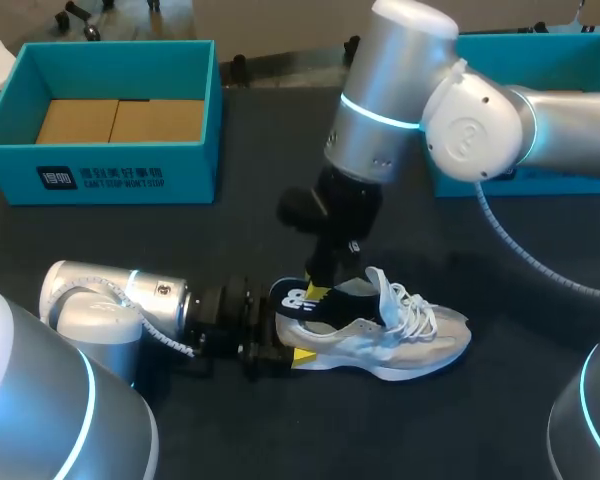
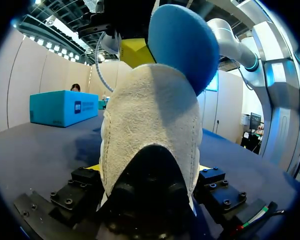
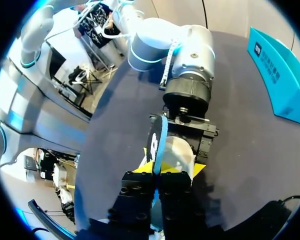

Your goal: Take the shoe out of the shoebox, open the shoe tongue, remove and reinsert the insole, then place the shoe into the shoebox

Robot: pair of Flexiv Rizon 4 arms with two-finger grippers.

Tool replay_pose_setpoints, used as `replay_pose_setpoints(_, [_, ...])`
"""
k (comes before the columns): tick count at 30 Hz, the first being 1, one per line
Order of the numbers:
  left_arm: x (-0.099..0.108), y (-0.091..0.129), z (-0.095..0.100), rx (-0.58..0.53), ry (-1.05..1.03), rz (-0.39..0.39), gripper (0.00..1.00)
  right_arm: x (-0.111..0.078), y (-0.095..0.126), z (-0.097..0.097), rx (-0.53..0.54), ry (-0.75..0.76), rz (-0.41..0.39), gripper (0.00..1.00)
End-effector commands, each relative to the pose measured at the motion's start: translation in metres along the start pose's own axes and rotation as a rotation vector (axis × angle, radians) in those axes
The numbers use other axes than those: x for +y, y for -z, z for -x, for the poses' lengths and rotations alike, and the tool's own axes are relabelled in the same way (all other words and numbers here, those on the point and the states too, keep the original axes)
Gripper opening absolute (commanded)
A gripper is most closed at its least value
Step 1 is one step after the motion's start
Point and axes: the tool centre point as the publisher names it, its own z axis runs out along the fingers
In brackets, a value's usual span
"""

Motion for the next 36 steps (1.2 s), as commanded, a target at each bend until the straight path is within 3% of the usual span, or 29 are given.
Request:
replay_pose_setpoints(1, [0.001,0.0,0.001,0.001,0.001,0.002,0.0,0.0,0.003,0.0,0.004,-0.011,-0.008,0.37])
replay_pose_setpoints(9, [0.001,0.0,0.001,0.001,0.001,0.002,0.0,-0.001,0.011,-0.011,-0.013,-0.032,-0.023,0.46])
replay_pose_setpoints(24, [0.001,0.0,0.001,0.001,0.001,0.002,0.0,-0.028,0.018,-0.001,0.052,-0.065,0.05,0.45])
replay_pose_setpoints(36, [0.001,0.0,0.001,0.001,0.001,0.002,0.0,-0.019,0.008,-0.007,0.061,-0.086,0.058,0.46])
